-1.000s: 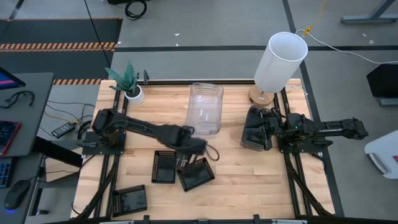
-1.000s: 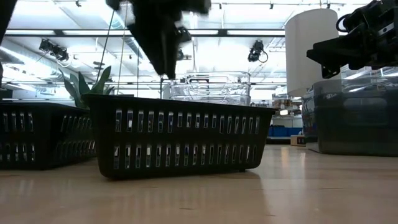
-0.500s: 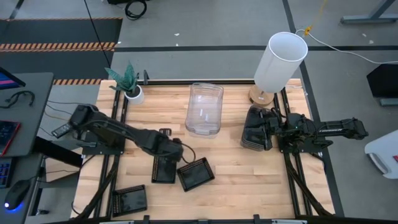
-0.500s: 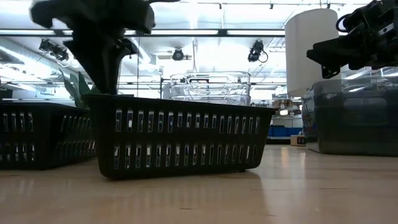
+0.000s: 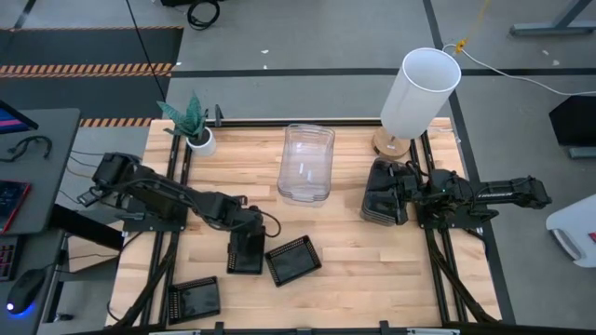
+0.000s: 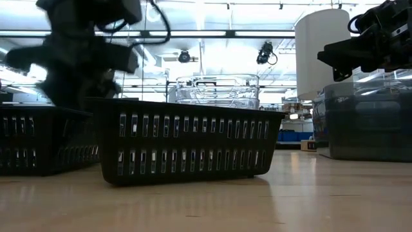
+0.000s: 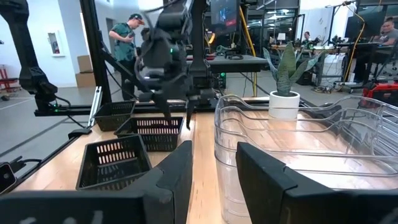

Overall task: Stack baskets by color
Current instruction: Stack the top left black bin on the top black bin

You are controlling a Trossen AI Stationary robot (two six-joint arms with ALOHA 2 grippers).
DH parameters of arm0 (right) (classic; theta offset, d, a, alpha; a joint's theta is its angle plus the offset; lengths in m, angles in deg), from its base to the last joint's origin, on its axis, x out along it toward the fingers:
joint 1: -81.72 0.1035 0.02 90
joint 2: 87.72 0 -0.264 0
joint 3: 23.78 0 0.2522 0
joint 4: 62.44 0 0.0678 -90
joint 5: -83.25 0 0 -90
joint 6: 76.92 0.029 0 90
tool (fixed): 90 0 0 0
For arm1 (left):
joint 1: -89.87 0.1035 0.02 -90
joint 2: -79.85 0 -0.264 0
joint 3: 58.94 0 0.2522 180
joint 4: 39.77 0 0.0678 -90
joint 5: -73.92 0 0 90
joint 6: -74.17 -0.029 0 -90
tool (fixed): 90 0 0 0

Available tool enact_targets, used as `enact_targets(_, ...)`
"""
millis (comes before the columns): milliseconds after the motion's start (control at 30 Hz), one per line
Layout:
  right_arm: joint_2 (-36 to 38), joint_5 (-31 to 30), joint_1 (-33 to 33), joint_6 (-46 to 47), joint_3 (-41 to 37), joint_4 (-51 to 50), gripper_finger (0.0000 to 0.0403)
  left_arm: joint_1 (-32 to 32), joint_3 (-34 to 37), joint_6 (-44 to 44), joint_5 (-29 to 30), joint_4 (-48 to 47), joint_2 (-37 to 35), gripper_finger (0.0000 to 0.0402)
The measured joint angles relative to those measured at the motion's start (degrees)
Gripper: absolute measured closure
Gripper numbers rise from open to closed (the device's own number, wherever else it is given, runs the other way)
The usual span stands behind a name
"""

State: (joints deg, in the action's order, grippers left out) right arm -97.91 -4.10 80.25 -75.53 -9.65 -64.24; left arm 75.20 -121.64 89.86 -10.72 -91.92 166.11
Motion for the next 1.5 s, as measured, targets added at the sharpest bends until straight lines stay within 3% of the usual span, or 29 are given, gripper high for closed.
enact_targets(133, -0.02, -0.01, 0.01, 0.00, 0.00, -0.02, 0.0273, 0.04, 3.68, 0.55, -0.09, 4.22, 0.41, 0.0202)
enact_targets(233, 0.00, 0.00, 0.02, 0.00, -0.02, -0.02, 0.0273, 0.04, 3.97, 0.61, 1.36, 5.05, 0.41, 0.0224)
enact_targets(567, -0.01, 0.01, 0.02, 0.00, 0.01, -0.02, 0.0273, -0.01, 3.79, -1.10, 2.06, 4.03, -0.63, 0.0388)
enact_targets(833, -0.02, 0.01, 0.00, 0.00, -0.01, -0.02, 0.0273, -0.55, -7.00, -2.55, 1.90, -9.14, -3.25, 0.0395)
enact_targets(1067, -0.02, 0.01, 0.00, 0.00, -0.01, -0.02, 0.0273, -3.15, -17.44, -10.86, -0.15, -9.53, -3.10, 0.0395)
enact_targets(1233, -0.01, -0.01, 0.00, 0.00, -0.01, -0.02, 0.0273, -3.57, -19.78, -15.98, 1.19, -0.91, -3.08, 0.0397)
enact_targets(1500, -0.02, 0.01, 0.01, 0.00, -0.01, 0.01, 0.0273, -3.12, -19.30, -28.16, 9.36, 13.23, -0.70, 0.0396)
